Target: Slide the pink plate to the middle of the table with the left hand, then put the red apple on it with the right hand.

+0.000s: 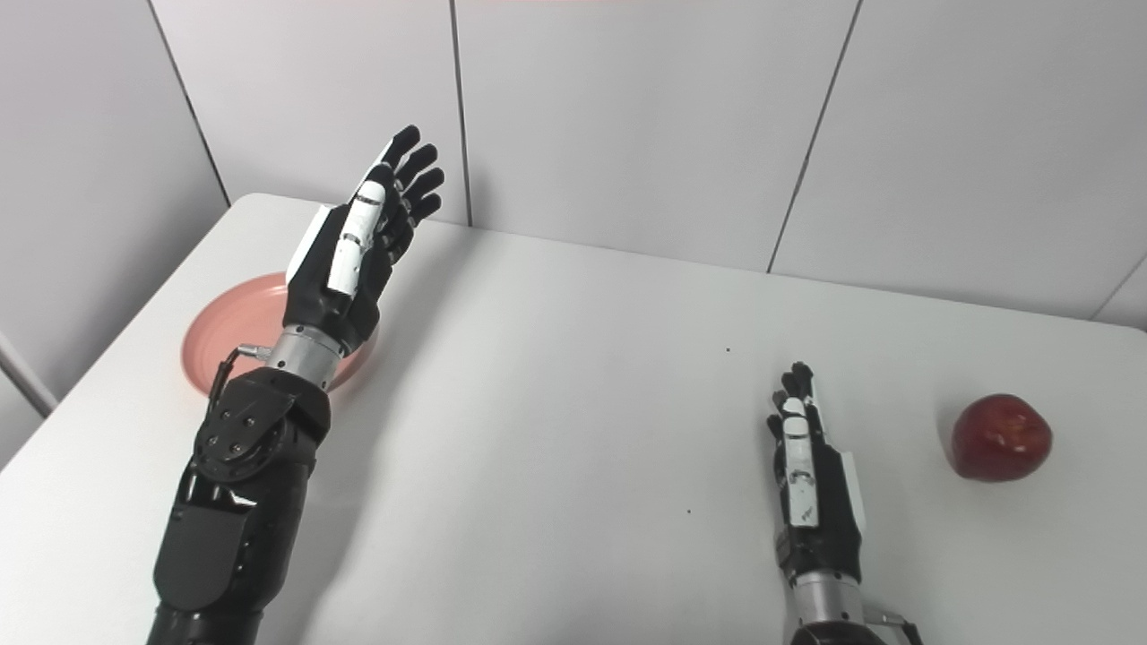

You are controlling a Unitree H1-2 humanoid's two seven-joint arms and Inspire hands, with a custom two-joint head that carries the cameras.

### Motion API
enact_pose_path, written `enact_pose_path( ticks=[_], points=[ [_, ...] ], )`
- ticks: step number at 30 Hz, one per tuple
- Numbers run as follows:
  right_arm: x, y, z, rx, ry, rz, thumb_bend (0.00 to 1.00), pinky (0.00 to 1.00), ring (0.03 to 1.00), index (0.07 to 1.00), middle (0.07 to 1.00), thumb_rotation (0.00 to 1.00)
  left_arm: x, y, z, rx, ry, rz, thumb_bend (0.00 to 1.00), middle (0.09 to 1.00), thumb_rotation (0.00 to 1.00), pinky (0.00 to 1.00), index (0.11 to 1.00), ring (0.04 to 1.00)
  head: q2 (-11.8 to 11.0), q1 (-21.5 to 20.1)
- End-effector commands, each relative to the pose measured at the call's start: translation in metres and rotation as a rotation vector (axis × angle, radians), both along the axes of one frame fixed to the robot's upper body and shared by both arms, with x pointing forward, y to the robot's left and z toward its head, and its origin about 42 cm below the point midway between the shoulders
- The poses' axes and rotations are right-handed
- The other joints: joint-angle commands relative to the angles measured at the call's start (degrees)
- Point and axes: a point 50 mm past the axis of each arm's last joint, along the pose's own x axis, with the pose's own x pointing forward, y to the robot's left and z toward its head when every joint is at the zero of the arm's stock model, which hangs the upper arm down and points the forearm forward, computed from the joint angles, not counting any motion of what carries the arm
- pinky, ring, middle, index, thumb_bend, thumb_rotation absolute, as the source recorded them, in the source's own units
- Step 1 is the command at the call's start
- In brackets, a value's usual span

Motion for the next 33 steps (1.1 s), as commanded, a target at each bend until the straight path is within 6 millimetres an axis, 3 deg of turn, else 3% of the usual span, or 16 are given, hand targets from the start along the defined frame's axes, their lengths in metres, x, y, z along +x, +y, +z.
enact_pose_path(
  ticks=[1,7,10,15,26,33],
  points=[
    [0.003,-0.002,0.013,-0.006,-0.087,0.008,0.16,1.0,1.0,1.0,1.0,1.0,0.01,0.007,0.026,0.005,-0.104,0.019,0.41,0.954,1.0,0.96,0.941,0.946,0.1,0.3],
    [0.002,-0.005,0.013,-0.011,-0.083,0.001,0.16,1.0,1.0,1.0,1.0,1.0,0.018,0.028,0.029,-0.023,-0.114,0.089,0.37,0.953,1.0,0.96,0.934,0.948,-0.1,2.0],
    [0.002,-0.005,0.013,-0.006,-0.073,0.003,0.16,1.0,1.0,1.0,1.0,1.0,0.019,0.039,0.029,-0.01,-0.121,0.11,0.41,0.97,1.0,0.99,0.949,0.967,-0.1,2.3],
    [0.004,-0.007,0.011,0.005,-0.083,0.01,0.15,1.0,1.0,1.0,1.0,1.0,0.02,0.06,0.033,0.006,-0.145,0.183,0.41,0.955,1.0,0.95,0.934,0.952,-0.5,2.8],
    [0.002,-0.006,0.012,0.015,-0.073,-0.001,0.18,1.0,1.0,1.0,1.0,1.0,0.021,0.094,0.045,-0.045,-0.164,0.279,0.36,0.943,1.0,0.94,0.933,0.937,-0.3,2.8],
    [0.001,-0.006,0.012,0.001,-0.075,0.002,0.18,1.0,1.0,1.0,1.0,1.0,0.02,0.118,0.042,-0.027,-0.145,0.346,0.37,0.957,1.0,0.96,0.935,0.956,-0.1,2.7]
  ],
)
